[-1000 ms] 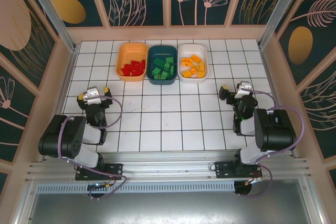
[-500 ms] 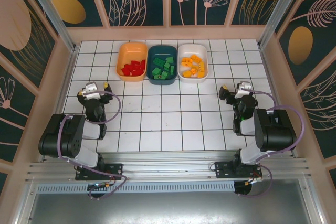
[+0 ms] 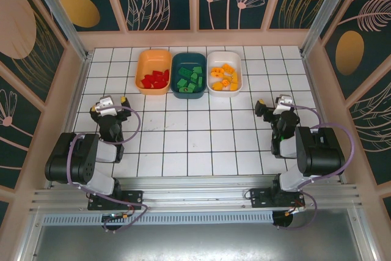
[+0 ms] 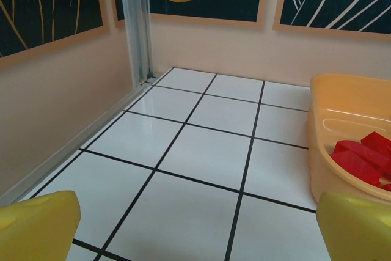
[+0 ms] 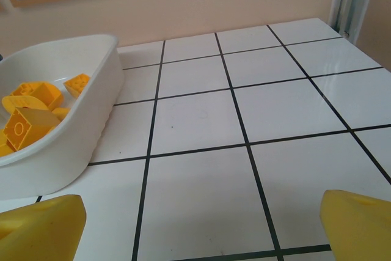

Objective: Sort the legos into containers by color

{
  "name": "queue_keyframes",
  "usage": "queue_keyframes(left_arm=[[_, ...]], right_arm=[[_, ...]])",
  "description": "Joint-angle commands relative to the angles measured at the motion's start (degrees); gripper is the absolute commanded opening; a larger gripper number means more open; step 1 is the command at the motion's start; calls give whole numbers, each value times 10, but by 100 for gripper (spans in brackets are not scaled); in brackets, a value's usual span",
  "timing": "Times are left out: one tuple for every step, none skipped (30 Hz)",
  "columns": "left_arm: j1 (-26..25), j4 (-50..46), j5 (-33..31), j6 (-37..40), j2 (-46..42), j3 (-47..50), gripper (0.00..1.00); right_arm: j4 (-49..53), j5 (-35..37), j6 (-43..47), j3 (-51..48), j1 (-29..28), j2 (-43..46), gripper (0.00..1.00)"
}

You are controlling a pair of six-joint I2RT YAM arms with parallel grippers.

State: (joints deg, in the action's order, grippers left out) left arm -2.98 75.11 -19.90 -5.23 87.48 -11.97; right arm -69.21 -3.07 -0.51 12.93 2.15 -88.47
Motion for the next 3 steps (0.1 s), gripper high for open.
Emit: queue_keyframes(left_arm=[[3, 4, 6, -7, -3, -3, 99], [2, 4, 6, -7, -4, -4, 99], [3, 4, 6, -7, -3, -4, 99]], right_arm=[[-18, 11, -1, 7, -2, 3, 99], [-18, 12, -1, 7, -3, 3, 99], [-18, 12, -1, 7, -2, 2, 99]])
